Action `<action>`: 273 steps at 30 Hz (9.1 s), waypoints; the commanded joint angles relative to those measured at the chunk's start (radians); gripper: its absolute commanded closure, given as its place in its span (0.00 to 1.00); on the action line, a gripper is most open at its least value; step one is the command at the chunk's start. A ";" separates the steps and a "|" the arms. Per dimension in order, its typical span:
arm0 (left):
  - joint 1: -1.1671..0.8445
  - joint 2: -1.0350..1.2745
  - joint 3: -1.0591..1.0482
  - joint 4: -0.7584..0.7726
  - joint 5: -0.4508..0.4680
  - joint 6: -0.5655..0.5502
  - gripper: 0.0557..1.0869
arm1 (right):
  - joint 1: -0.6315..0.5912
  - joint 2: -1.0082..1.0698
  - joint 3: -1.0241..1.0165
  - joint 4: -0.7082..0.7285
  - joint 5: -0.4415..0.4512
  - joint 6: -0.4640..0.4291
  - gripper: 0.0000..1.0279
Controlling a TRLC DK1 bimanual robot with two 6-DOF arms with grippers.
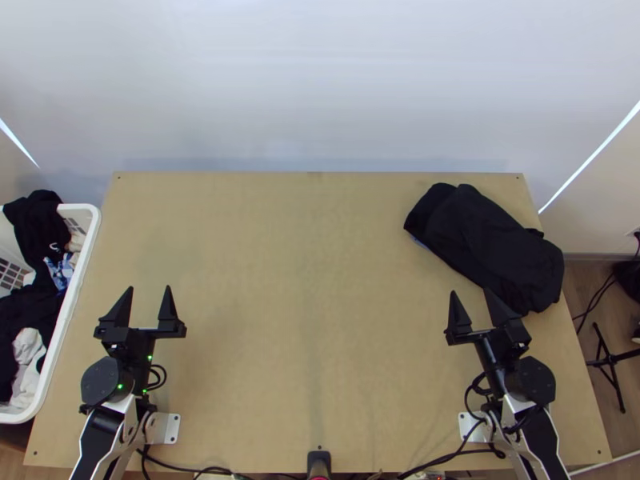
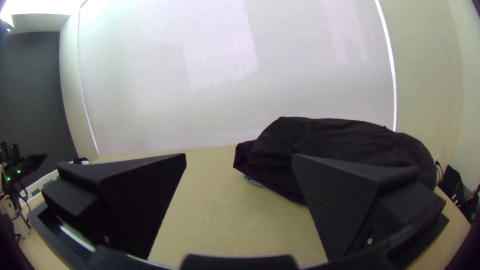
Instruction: Fold the t-shirt
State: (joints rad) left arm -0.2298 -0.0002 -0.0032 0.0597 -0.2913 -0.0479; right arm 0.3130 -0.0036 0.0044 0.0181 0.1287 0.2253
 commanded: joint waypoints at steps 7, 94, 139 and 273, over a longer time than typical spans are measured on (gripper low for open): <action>0.000 0.000 0.000 0.000 0.000 0.000 0.05 | 0.000 0.001 0.000 0.000 0.000 0.000 0.04; 1.147 2.379 2.212 -0.764 0.449 0.586 0.05 | 0.000 0.001 0.000 0.000 0.000 0.000 0.04; 1.129 2.350 2.241 -0.293 0.431 0.318 0.96 | 0.000 0.001 0.000 0.000 0.000 0.000 0.04; -1.071 1.769 1.672 -0.290 0.080 -0.299 0.04 | 0.001 -0.001 0.000 0.000 0.000 0.000 0.04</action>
State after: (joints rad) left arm -1.3563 1.8488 1.6276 -0.2508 -0.2092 -0.3454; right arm 0.3134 -0.0036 0.0044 0.0181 0.1284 0.2253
